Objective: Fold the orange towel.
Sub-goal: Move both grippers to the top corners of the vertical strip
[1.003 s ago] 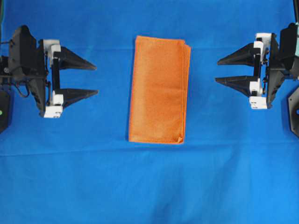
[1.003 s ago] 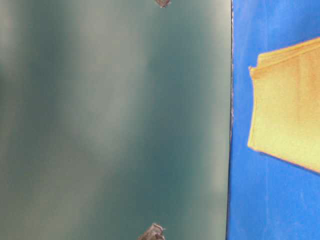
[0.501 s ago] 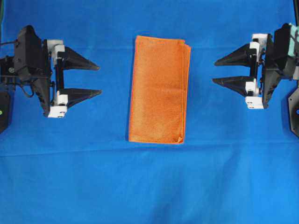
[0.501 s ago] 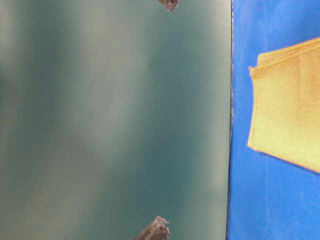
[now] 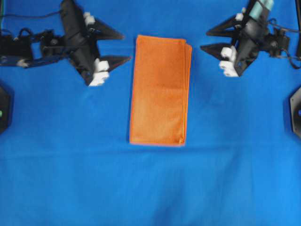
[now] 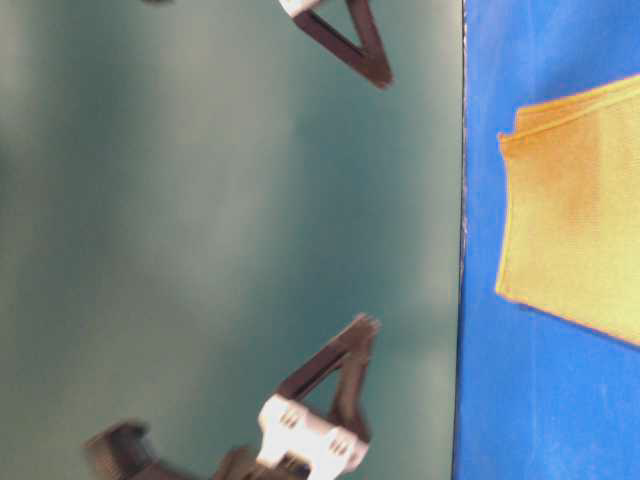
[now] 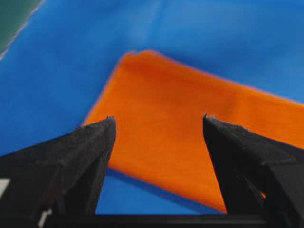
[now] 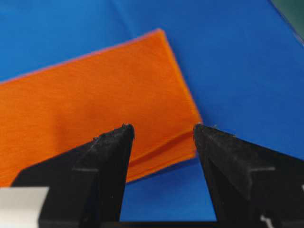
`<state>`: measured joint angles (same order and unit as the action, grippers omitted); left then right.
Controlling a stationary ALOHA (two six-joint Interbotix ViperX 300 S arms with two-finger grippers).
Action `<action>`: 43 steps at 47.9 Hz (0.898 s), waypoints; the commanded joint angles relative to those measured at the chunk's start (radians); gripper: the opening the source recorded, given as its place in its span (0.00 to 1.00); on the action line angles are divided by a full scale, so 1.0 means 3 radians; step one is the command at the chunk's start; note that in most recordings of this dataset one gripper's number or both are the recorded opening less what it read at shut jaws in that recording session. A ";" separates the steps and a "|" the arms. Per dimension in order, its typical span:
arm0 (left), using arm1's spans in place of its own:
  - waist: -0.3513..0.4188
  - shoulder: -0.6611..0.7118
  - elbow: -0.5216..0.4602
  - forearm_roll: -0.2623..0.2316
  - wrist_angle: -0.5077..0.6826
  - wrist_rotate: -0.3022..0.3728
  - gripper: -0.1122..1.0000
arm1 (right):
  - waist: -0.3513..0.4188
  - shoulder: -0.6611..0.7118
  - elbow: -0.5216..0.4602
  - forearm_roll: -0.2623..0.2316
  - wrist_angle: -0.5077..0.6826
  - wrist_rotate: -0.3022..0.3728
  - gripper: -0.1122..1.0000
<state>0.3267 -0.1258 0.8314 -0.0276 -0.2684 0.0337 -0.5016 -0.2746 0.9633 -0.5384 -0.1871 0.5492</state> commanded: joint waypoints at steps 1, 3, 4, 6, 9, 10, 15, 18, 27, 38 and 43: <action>0.0112 0.0220 -0.0159 0.0005 -0.0138 0.0005 0.71 | -0.0092 0.0286 -0.0199 -0.0031 -0.0026 -0.0005 0.62; 0.0148 0.0353 -0.0205 0.0005 -0.0205 0.0005 0.71 | -0.0118 0.0414 -0.0261 -0.0036 -0.0026 -0.0005 0.63; 0.0164 0.0414 -0.0225 0.0005 -0.0235 0.0005 0.71 | -0.0128 0.0486 -0.0286 -0.0036 -0.0031 -0.0005 0.63; 0.0199 0.0557 -0.0271 0.0005 -0.0297 0.0005 0.71 | -0.0143 0.0603 -0.0337 -0.0036 -0.0031 -0.0005 0.63; 0.0235 0.0716 -0.0337 0.0005 -0.0327 0.0005 0.71 | -0.0159 0.0772 -0.0414 -0.0036 -0.0031 -0.0005 0.63; 0.0245 0.0757 -0.0358 0.0000 -0.0327 0.0005 0.71 | -0.0159 0.0818 -0.0430 -0.0036 -0.0036 -0.0005 0.63; 0.0302 0.0961 -0.0455 0.0000 -0.0337 0.0005 0.71 | -0.0159 0.1043 -0.0522 -0.0031 -0.0041 -0.0005 0.63; 0.0337 0.1064 -0.0506 0.0000 -0.0337 0.0000 0.71 | -0.0159 0.1135 -0.0552 -0.0020 -0.0051 -0.0005 0.63; 0.0409 0.1299 -0.0583 0.0000 -0.0343 -0.0005 0.71 | -0.0164 0.1299 -0.0578 0.0005 -0.0072 0.0005 0.63; 0.0430 0.1381 -0.0568 0.0000 -0.0327 -0.0010 0.66 | -0.0164 0.1355 -0.0562 0.0031 -0.0066 0.0010 0.60; 0.0404 0.1391 -0.0557 0.0005 -0.0317 -0.0005 0.53 | -0.0159 0.1381 -0.0568 0.0026 -0.0087 0.0010 0.51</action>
<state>0.4525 0.3068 0.6734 -0.0276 -0.3620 0.0322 -0.5492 0.1488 0.8053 -0.5323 -0.2010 0.5507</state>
